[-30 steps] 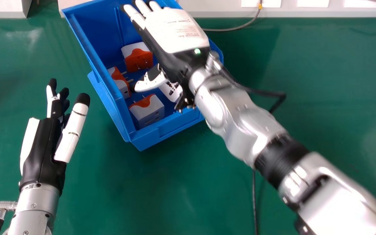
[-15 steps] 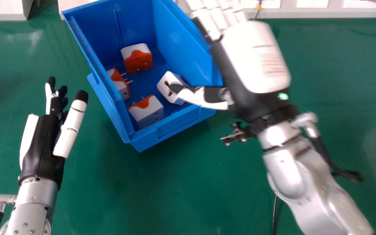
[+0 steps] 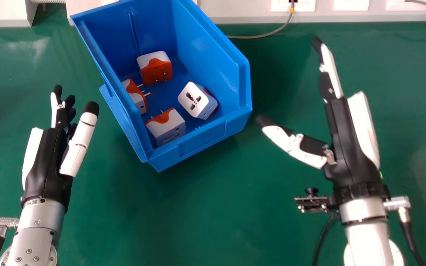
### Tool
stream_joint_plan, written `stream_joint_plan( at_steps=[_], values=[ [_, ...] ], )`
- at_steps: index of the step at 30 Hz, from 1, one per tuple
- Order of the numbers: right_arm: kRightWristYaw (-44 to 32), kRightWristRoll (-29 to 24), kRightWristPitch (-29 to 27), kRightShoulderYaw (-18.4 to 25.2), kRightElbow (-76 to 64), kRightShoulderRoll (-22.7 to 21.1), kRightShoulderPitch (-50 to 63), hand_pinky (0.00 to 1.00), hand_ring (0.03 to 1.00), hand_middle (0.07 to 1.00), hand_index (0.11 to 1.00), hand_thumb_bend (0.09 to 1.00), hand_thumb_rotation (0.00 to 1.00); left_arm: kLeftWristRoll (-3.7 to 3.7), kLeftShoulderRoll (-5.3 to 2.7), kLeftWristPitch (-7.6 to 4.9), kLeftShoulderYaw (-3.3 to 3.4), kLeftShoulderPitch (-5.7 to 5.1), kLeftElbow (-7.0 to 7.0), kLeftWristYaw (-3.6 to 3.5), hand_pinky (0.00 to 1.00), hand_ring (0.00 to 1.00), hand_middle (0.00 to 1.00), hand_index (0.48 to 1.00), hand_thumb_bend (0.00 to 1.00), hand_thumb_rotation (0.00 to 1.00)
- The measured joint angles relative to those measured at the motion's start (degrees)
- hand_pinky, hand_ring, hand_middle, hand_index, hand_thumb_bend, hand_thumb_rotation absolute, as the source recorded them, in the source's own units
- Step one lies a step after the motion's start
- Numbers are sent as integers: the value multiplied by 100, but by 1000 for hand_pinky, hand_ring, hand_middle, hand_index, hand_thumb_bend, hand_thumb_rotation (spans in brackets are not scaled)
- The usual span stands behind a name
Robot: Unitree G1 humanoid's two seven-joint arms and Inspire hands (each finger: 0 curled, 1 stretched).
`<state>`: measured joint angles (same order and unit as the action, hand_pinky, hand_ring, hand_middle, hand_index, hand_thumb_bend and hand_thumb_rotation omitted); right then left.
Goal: Pick all objects and put in blue box
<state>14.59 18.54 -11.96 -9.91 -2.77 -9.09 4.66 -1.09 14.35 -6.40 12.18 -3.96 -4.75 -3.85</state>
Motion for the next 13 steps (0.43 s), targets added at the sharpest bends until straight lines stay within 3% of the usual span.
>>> stream_joint_plan(
  at_steps=[1,2,7,10,13],
  values=[
    [-76,-197,16,81,132,73,9,975,1000,1000,982,298,594,7,0,-7,2,1,-3,-2,975,997,1000,983,517,888],
    [-155,-361,54,150,252,135,17,976,1000,1000,982,305,642,21,0,-12,10,0,-4,-4,975,997,1000,983,518,888],
    [-732,-1256,346,441,481,363,26,986,1000,1000,987,324,782,102,1,-14,43,-17,4,-27,975,997,1000,982,517,888],
    [-1172,-1882,706,655,483,460,24,993,1000,1000,993,365,889,106,3,-45,57,-82,16,-51,978,998,1000,981,524,889],
    [-1450,-2126,880,813,484,449,29,996,1000,1000,996,392,929,106,11,-100,77,-174,15,-78,979,998,1000,977,532,890]
  ],
)
